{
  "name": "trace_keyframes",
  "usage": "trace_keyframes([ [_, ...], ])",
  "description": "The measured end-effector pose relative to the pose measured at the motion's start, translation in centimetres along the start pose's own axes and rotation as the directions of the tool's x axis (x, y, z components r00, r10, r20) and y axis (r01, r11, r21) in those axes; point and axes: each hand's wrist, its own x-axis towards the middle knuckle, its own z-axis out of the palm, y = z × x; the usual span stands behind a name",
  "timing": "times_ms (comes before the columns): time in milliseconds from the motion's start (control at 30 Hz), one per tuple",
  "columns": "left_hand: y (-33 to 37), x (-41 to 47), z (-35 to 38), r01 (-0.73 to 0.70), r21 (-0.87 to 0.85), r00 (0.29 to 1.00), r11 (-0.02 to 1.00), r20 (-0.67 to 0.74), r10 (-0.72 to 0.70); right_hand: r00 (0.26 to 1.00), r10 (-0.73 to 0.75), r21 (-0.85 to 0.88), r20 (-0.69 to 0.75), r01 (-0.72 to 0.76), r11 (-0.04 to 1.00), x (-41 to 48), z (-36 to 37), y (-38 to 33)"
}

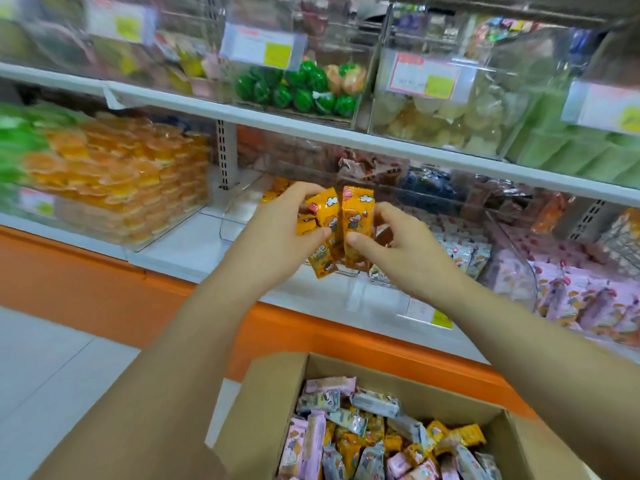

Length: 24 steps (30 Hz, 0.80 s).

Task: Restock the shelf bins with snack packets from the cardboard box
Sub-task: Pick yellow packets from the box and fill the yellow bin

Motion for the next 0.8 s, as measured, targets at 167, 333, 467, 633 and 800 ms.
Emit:
trace_keyframes([
  [167, -2.4, 3.5, 0.2, 0.024, 0.105, 1.0, 0.994, 0.0, -0.024, 1.0, -0.007, -0.069, 0.005, 0.008, 0.998, 3.1, 1.3, 1.6],
  [333, -5.3, 7.7, 1.8, 0.01, 0.261, 0.991, 0.965, 0.126, -0.044, 1.0, 0.025, -0.229, -0.007, -0.026, 0.973, 6.2, 2.8, 5.0],
  [467, -7.3, 11.3, 3.3, -0.025, 0.319, 0.953, 0.947, 0.293, -0.074, 0.988, 0.148, -0.399, 0.039, -0.121, 0.909, 8.9, 3.5, 7.2],
  [633, -10.0, 14.7, 6.7, -0.071, 0.49, 0.823, 0.869, 0.52, -0.226, 0.977, 0.192, -0.61, 0.092, -0.097, 0.787, 11.8, 3.9, 8.1],
  [800, -11.5, 15.6, 9.3, -0.05, 0.475, 0.861, 0.879, 0.466, -0.203, 0.965, 0.237, -0.619, 0.112, -0.119, 0.776, 13.6, 4.1, 8.3],
])
